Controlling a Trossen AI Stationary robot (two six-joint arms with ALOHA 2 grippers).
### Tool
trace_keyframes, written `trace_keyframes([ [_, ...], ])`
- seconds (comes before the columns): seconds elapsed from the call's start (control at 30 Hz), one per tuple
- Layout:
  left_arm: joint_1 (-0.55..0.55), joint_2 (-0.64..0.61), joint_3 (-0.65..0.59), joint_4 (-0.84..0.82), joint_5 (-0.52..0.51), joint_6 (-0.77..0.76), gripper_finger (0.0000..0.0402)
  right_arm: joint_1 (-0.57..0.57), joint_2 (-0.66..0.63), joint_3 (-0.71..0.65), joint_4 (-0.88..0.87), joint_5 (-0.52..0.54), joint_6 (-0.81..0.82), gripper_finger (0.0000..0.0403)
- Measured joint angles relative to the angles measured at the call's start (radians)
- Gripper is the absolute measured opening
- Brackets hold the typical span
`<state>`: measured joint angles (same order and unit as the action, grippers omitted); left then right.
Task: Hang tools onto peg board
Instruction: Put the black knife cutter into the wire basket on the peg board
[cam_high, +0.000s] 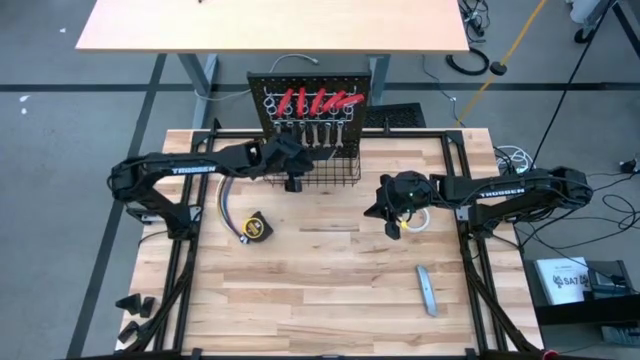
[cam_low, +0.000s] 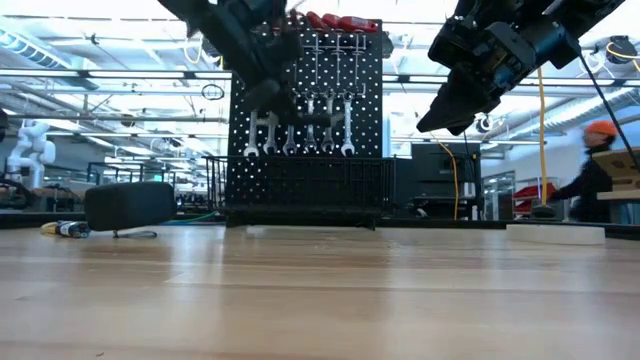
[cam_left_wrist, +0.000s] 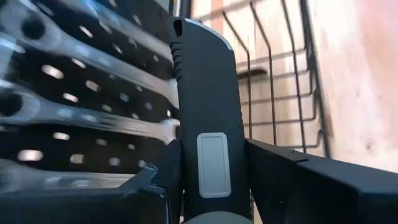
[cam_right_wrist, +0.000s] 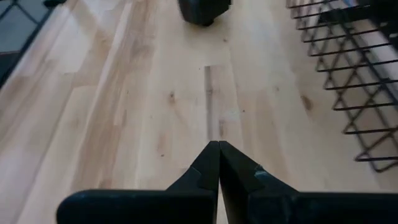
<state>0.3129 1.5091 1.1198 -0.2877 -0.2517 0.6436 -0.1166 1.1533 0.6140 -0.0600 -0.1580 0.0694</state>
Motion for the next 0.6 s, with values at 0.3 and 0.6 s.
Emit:
trace_keyframes([
  [0.3,0.006,0.086,0.001,0.058,-0.102,0.022,0.0133,0.000,-0.001,0.000,-0.010,0.032,-0.003,0.0000],
  [0.6,-0.033,0.086,0.001,0.069,-0.124,-0.009,0.0216,0.000,-0.001,0.000,-0.027,0.032,0.000,0.0000],
])
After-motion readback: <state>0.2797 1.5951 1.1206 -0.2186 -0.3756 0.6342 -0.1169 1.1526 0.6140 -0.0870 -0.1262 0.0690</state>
